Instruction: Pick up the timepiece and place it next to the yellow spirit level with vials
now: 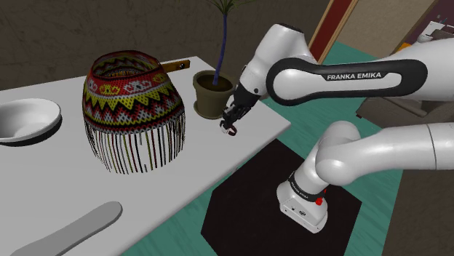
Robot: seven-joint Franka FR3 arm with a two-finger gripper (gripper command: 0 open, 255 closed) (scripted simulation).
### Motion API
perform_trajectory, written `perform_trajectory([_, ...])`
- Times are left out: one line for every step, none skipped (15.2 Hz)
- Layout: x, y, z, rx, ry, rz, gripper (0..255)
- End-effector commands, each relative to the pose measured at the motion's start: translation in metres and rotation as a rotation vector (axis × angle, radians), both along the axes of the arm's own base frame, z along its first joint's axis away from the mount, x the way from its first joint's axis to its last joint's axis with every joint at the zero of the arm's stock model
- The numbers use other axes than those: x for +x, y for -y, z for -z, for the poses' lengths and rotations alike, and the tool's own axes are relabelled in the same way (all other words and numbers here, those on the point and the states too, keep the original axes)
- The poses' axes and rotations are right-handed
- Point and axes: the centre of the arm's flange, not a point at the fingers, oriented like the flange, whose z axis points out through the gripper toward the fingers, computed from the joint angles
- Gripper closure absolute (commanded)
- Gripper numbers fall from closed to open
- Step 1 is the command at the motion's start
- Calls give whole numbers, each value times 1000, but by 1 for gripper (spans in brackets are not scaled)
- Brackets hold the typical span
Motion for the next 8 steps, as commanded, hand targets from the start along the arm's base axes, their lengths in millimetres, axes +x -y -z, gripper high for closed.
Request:
perform_trajectory([-1, -1, -9, 0, -1, 0, 255])
perform_trajectory([-1, -1, -14, 0, -1, 0, 255])
perform_trajectory([-1, -1, -20, 0, -1, 0, 255])
perform_trajectory([-1, -1, -25, 0, -1, 0, 255])
perform_trajectory([-1, -1, -30, 0, -1, 0, 255])
perform_trajectory([-1, -1, -35, 0, -1, 0, 255])
perform_trajectory([-1, -1, -36, 0, -1, 0, 255])
perform_trajectory([13, -2, -36, 0, -1, 0, 255])
